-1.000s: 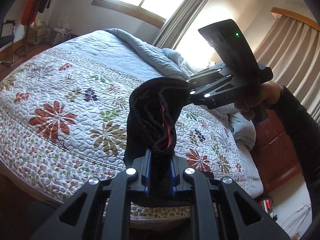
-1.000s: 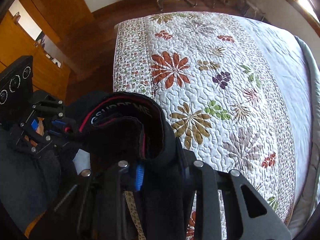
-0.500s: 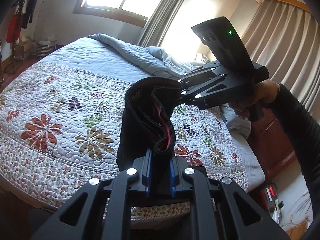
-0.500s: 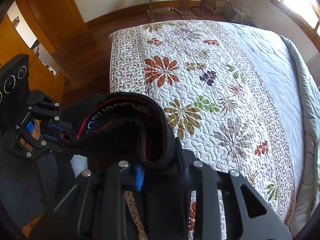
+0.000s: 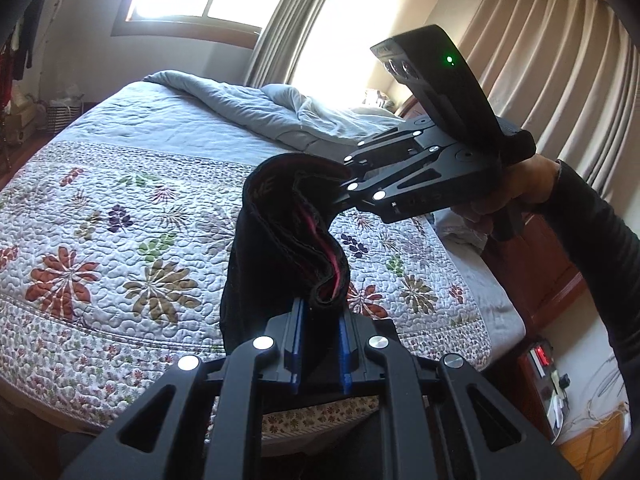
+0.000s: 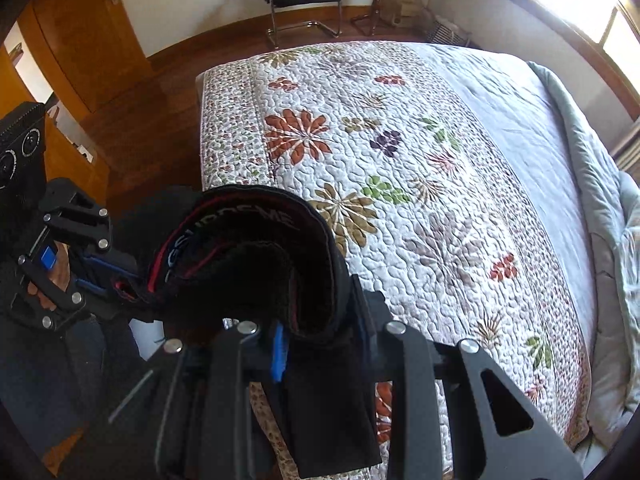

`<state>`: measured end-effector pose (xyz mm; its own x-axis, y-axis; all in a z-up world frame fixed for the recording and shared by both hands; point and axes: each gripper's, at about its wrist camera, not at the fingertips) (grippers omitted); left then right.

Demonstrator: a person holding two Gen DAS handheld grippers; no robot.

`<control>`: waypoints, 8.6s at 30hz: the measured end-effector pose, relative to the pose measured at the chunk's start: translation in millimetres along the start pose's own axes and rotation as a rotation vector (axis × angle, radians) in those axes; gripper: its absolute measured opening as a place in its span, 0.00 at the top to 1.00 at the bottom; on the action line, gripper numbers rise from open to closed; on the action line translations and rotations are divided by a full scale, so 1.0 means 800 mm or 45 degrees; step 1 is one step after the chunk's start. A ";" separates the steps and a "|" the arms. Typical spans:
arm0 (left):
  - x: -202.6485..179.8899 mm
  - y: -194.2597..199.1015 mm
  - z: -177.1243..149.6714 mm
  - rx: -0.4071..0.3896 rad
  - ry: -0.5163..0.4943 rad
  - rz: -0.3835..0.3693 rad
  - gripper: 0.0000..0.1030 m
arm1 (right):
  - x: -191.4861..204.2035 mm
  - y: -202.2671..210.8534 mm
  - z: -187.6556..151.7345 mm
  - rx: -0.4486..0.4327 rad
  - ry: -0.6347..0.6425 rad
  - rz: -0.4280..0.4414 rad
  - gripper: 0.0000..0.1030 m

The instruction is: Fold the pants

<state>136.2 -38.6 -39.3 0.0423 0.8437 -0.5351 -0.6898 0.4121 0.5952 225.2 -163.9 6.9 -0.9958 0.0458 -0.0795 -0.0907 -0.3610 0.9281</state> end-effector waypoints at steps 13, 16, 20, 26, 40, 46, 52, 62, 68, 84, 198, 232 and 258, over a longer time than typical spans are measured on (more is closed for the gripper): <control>-0.039 -0.024 -0.009 0.064 -0.070 -0.047 0.87 | -0.001 0.010 -0.045 0.013 -0.069 -0.063 0.75; -0.047 -0.028 -0.013 0.073 -0.084 -0.057 0.87 | 0.001 0.014 -0.054 0.015 -0.078 -0.074 0.75; -0.056 -0.034 -0.019 0.084 -0.102 -0.071 0.87 | 0.006 0.019 -0.067 0.009 -0.082 -0.090 0.75; -0.069 -0.044 -0.029 0.106 -0.123 -0.086 0.87 | 0.011 0.020 -0.086 0.010 -0.087 -0.111 0.75; -0.095 -0.073 -0.041 0.154 -0.170 -0.109 0.87 | 0.003 0.017 -0.126 0.009 -0.101 -0.137 0.75; -0.108 -0.090 -0.045 0.182 -0.200 -0.116 0.87 | -0.003 0.016 -0.148 -0.008 -0.107 -0.140 0.75; -0.119 -0.112 -0.053 0.222 -0.221 -0.129 0.87 | -0.006 0.009 -0.171 0.017 -0.106 -0.159 0.75; -0.136 -0.148 -0.072 0.289 -0.243 -0.150 0.87 | -0.003 -0.004 -0.205 0.061 -0.049 -0.220 0.75; -0.148 -0.174 -0.086 0.342 -0.244 -0.172 0.87 | -0.005 -0.016 -0.228 0.089 -0.038 -0.250 0.76; -0.159 -0.268 -0.125 0.531 -0.257 -0.180 0.87 | -0.018 -0.066 -0.310 0.118 -0.084 -0.231 0.79; 0.087 -0.227 -0.122 0.567 0.202 -0.460 0.27 | 0.013 -0.106 -0.547 -0.837 -1.773 0.222 0.54; 0.151 -0.414 -0.020 0.684 0.397 -0.400 0.27 | 0.115 -0.172 -0.621 -0.734 -1.870 0.382 1.00; 0.210 -0.342 -0.038 0.775 0.387 -0.421 0.17 | 0.040 -0.128 -0.655 -0.756 -2.005 0.415 0.08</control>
<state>310.1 -20.0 -310.3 -0.0843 0.5473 -0.8327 -0.1514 0.8189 0.5536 195.3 -613.8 -281.4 -0.0327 0.5769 0.8162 -0.2567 -0.7941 0.5510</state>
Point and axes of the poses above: each gripper's, at about its wrist camera, not at the fingertips, and y roughly against the way its jaws point, x to its left, z to its top, and after that the axes turned 13 degrees about y, right-handed
